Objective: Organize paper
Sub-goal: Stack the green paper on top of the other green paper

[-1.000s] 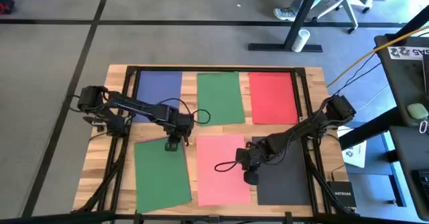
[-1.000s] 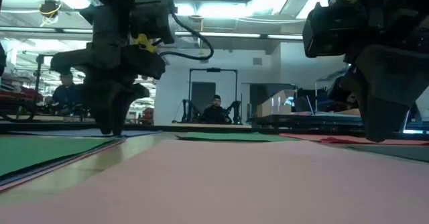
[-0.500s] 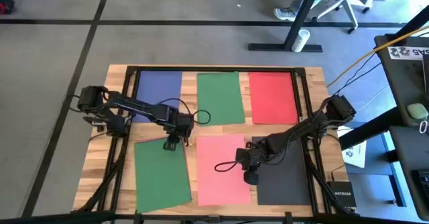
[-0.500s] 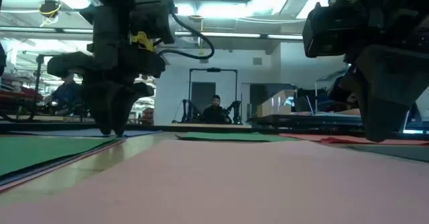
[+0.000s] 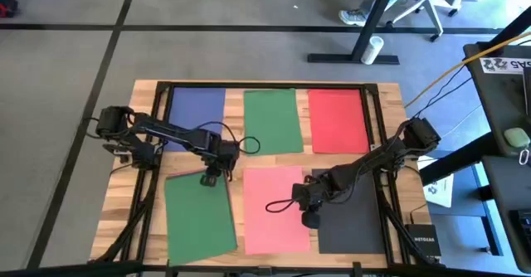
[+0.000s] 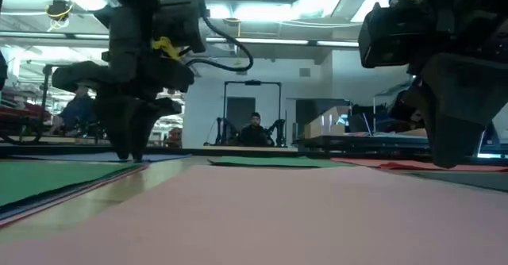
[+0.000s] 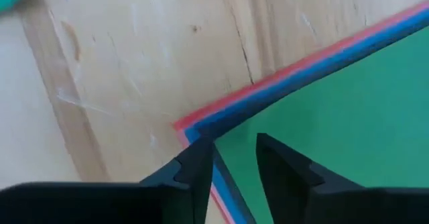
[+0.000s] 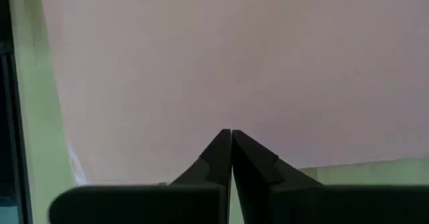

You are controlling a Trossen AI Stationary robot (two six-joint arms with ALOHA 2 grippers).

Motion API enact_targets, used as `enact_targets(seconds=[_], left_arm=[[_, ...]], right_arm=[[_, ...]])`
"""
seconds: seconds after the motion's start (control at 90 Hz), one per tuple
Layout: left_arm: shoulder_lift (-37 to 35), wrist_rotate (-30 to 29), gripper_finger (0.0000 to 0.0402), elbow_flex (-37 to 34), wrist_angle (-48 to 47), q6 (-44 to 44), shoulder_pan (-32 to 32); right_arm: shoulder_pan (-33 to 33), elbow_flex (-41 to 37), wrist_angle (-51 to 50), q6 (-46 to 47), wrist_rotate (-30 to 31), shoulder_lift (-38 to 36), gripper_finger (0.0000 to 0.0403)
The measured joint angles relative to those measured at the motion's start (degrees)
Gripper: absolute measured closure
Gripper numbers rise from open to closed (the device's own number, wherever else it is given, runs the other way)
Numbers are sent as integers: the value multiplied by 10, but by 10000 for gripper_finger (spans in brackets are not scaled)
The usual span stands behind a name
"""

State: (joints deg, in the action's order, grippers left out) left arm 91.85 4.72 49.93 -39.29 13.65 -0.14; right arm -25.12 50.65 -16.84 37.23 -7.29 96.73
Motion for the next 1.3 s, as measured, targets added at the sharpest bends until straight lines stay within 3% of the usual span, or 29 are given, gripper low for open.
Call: enact_targets(seconds=[0.367, 0.689, 0.989, 1.167, 1.3], left_arm=[[0, 22, 398, 0, -8, -8, 0], [0, 20, 402, 3, -15, -11, 0], [0, -45, 401, 64, -59, 25, 12], [0, 2, 398, 68, -72, -27, 13], [0, 21, 373, 68, -77, -25, 1]], right_arm=[[0, 0, 0, 0, 0, 0, 403], [0, 0, 0, -2, 0, 0, 403], [0, 0, 0, -2, 0, 0, 403], [0, 0, 0, -2, 0, 0, 403], [0, 0, 0, -2, 0, 0, 403]])
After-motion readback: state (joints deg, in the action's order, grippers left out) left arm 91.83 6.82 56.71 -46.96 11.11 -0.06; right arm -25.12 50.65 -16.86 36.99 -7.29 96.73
